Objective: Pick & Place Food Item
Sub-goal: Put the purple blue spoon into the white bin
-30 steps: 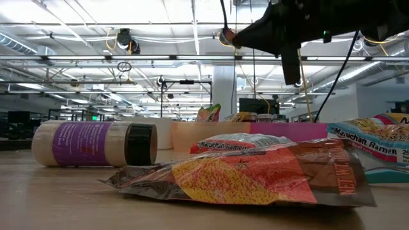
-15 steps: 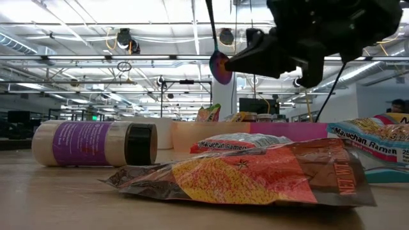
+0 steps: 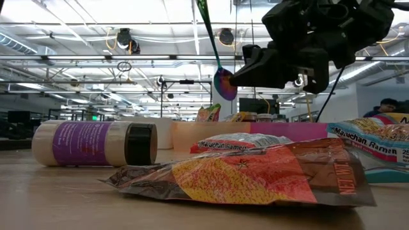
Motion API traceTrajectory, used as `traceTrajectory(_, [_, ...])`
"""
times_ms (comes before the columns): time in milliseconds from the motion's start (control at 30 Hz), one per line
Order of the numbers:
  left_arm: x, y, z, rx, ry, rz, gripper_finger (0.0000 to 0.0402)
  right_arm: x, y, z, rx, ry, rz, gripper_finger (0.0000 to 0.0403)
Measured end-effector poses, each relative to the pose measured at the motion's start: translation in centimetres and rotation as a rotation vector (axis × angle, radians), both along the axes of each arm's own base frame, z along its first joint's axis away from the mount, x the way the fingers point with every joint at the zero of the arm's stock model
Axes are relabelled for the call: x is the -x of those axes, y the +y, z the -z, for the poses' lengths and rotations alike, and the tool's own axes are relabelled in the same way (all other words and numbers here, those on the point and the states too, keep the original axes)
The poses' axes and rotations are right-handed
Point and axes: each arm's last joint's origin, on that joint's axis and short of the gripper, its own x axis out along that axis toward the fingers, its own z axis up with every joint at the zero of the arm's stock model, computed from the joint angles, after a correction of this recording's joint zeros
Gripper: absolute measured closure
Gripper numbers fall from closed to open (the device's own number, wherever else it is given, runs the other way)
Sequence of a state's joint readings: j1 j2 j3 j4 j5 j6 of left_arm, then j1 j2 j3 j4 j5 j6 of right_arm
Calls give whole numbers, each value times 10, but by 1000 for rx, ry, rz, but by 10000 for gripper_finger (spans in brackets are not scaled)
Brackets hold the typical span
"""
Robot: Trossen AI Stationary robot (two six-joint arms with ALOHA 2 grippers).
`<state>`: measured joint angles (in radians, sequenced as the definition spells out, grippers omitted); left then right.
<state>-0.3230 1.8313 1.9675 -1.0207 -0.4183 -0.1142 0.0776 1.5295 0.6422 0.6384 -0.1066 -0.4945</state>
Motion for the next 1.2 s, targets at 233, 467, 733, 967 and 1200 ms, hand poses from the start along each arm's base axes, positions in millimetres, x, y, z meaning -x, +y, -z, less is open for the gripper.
traceTrajectory(233, [-6,29,11,164,107,-45,183,0,0,0,4,-1,-2,403])
traceTrajectory(467, [-6,38,20,165,153,-59,183,0,0,0,6,-2,-3,403])
traceTrajectory(733, [-6,37,25,172,175,-49,183,0,0,0,7,-2,-3,403])
traceTrajectory(967, [-6,37,25,173,175,-51,230,0,0,0,12,-2,-4,403])
traceTrajectory(1200, [-6,37,25,172,177,-45,315,0,0,0,13,-3,-4,403])
